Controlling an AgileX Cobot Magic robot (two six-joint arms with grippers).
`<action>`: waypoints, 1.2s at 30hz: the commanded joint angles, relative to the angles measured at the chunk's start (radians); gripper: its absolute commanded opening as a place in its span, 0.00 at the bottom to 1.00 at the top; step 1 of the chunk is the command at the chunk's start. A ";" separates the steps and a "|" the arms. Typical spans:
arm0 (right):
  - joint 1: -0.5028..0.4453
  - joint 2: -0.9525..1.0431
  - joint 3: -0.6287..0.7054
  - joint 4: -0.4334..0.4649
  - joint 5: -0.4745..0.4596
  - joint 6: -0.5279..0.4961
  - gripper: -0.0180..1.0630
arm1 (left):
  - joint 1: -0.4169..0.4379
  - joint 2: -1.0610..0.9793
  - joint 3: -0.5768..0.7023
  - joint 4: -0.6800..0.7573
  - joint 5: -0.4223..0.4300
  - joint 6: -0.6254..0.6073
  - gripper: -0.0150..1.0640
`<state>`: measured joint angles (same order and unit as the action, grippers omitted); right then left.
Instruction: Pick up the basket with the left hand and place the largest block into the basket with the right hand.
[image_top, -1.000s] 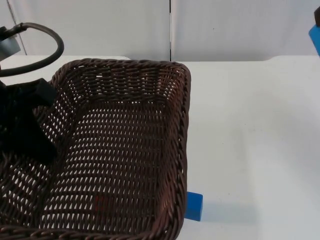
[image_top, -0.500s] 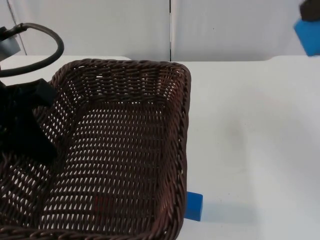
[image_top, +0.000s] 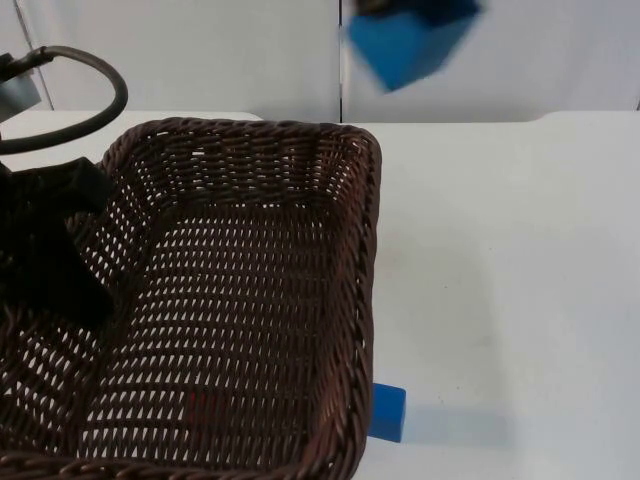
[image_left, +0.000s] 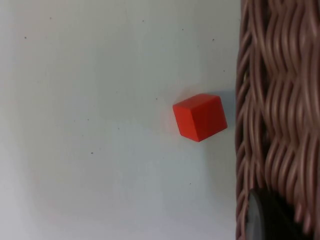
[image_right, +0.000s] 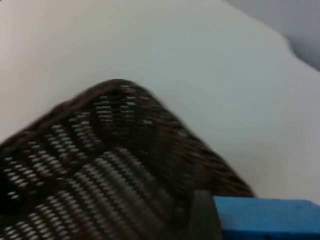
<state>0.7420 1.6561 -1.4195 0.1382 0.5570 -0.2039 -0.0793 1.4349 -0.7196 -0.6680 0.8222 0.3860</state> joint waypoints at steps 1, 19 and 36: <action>0.063 0.074 -0.094 -0.004 0.021 -0.033 0.01 | 0.000 -0.010 -0.002 -0.017 0.003 0.002 0.01; 0.119 0.213 -0.136 -0.004 0.037 -0.033 0.15 | 0.000 -0.010 -0.002 -0.017 0.003 0.002 0.01; 0.119 0.200 -0.136 -0.005 0.060 -0.037 0.74 | 0.000 -0.010 -0.002 -0.017 0.003 0.002 0.01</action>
<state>0.8552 1.8704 -1.5472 0.1364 0.6103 -0.2313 -0.0793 1.4349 -0.7175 -0.6578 0.8222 0.3860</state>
